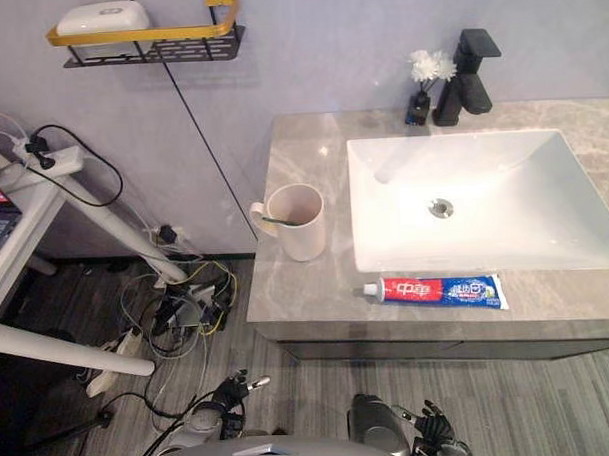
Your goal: Organize washtable
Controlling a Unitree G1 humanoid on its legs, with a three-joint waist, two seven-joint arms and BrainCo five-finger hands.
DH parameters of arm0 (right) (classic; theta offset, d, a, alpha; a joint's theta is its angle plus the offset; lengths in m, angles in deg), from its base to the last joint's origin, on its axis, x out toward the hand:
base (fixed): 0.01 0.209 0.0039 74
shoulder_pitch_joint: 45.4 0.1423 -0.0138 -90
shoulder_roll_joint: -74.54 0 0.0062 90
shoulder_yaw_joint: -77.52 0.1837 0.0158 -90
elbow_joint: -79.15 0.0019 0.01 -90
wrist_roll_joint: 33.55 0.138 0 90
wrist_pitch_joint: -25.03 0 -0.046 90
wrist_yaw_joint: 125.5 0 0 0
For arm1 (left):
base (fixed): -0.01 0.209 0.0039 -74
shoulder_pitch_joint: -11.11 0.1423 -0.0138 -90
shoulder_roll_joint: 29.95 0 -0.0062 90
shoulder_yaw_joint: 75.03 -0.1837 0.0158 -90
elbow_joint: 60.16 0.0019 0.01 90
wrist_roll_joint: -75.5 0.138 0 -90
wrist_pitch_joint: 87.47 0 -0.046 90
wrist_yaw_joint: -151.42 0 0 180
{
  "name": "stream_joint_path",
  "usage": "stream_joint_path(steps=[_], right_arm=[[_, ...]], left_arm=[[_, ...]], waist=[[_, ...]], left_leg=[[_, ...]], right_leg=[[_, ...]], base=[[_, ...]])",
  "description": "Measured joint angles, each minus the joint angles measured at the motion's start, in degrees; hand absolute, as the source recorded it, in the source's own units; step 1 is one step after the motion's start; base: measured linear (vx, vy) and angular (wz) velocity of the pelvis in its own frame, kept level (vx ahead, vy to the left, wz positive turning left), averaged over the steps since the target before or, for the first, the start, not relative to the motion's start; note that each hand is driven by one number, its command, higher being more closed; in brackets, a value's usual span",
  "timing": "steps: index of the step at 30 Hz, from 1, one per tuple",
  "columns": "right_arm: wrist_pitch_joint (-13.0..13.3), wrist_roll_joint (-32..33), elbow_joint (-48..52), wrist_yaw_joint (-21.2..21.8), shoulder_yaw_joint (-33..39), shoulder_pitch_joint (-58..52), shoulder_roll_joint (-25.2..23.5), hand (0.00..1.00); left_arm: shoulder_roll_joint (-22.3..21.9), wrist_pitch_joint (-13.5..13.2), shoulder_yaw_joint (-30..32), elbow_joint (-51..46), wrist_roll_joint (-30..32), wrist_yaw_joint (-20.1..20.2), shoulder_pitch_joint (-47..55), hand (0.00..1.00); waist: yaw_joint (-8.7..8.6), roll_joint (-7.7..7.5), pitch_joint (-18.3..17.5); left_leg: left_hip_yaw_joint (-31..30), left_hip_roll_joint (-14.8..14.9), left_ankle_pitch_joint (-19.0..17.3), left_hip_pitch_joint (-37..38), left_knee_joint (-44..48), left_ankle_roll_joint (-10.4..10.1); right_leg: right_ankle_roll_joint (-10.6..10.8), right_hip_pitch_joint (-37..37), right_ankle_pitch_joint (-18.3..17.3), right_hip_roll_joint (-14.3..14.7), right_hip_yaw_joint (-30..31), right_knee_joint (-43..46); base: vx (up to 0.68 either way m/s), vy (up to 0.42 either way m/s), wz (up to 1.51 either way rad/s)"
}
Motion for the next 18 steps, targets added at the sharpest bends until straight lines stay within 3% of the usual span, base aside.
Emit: stream_joint_path(steps=[6, 7, 18], right_arm=[[0.0, 0.1, -1.8, 0.1, -1.1, -0.1, -0.2, 0.00], [-0.1, 2.3, -3.5, 0.2, -0.4, -1.4, 0.3, 0.00], [-0.2, 2.5, -4.0, 0.4, 1.7, -1.5, -0.6, 0.00]], left_arm=[[1.2, 0.1, 1.6, 0.2, -0.2, 0.0, 0.7, 0.00], [1.4, 0.2, 0.9, 1.4, -0.2, 1.1, 1.8, 0.00], [1.9, 0.3, 1.1, 1.4, -0.2, 1.3, 1.8, 0.00]], waist=[[0.26, -1.03, -1.3], [0.67, -0.04, -3.5], [0.60, -0.83, -4.5]], left_leg=[[1.0, 0.4, 1.0, -1.2, -1.4, 0.6], [2.5, 0.3, 3.2, 2.4, -5.7, 0.3], [3.8, 0.3, 2.5, 0.3, -6.4, 0.9]], right_leg=[[0.5, 2.4, 5.9, 0.1, 0.7, -8.9], [0.9, 6.4, 10.0, 0.3, 2.1, -16.0], [1.2, 4.1, 10.0, 0.3, 2.6, -17.0]], base=[[-0.06, 0.081, -0.06], [0.00, 0.000, 0.00], [0.00, 0.001, -0.03]])
